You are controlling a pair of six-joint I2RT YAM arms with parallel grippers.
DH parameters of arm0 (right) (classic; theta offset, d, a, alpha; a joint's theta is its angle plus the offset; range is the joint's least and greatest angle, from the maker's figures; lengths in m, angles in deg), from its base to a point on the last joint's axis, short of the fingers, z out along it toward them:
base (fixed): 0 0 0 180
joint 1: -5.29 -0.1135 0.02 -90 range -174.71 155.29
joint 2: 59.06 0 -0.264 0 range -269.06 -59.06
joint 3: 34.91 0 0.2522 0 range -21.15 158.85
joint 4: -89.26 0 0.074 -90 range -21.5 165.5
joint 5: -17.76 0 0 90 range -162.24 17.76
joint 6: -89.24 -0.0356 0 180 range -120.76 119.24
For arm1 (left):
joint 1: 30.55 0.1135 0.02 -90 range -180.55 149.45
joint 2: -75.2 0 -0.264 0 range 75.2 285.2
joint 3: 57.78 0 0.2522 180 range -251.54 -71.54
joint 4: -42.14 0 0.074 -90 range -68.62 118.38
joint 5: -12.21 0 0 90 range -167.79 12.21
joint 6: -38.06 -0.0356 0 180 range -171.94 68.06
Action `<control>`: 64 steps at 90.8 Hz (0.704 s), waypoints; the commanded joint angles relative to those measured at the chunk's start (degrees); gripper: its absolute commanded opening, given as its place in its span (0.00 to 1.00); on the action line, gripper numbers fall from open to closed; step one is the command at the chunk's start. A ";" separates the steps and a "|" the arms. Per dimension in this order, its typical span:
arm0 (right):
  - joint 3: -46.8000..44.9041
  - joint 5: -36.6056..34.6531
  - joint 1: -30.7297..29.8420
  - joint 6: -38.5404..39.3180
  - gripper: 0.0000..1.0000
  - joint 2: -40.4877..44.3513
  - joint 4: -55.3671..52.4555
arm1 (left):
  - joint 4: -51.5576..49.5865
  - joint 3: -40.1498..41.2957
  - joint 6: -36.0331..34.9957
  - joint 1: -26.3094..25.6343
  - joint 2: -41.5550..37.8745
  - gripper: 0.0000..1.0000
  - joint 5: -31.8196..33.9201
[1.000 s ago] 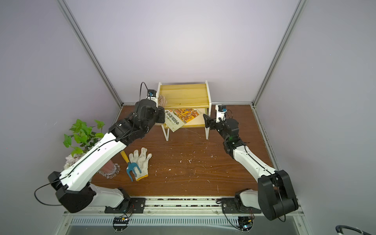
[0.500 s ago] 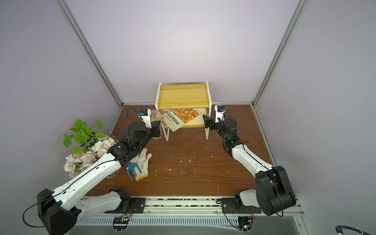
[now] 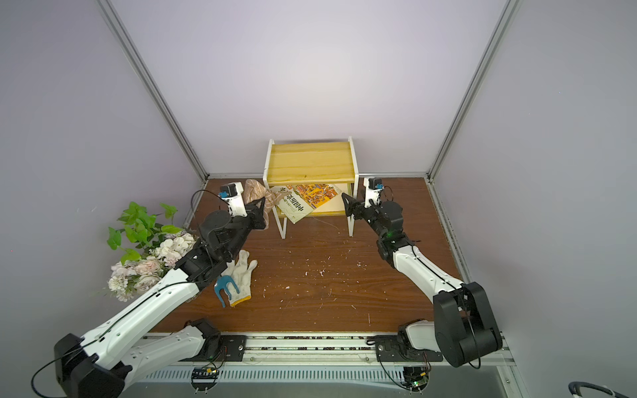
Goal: Wipe the bookshelf clean with a cloth
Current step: Wipe the dust from the shelf.
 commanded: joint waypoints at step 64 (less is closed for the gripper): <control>-0.29 -0.14 -0.34 -2.69 0.81 4.58 0.29 | -31.20 -77.18 -11.89 0.60 54.47 0.00 20.45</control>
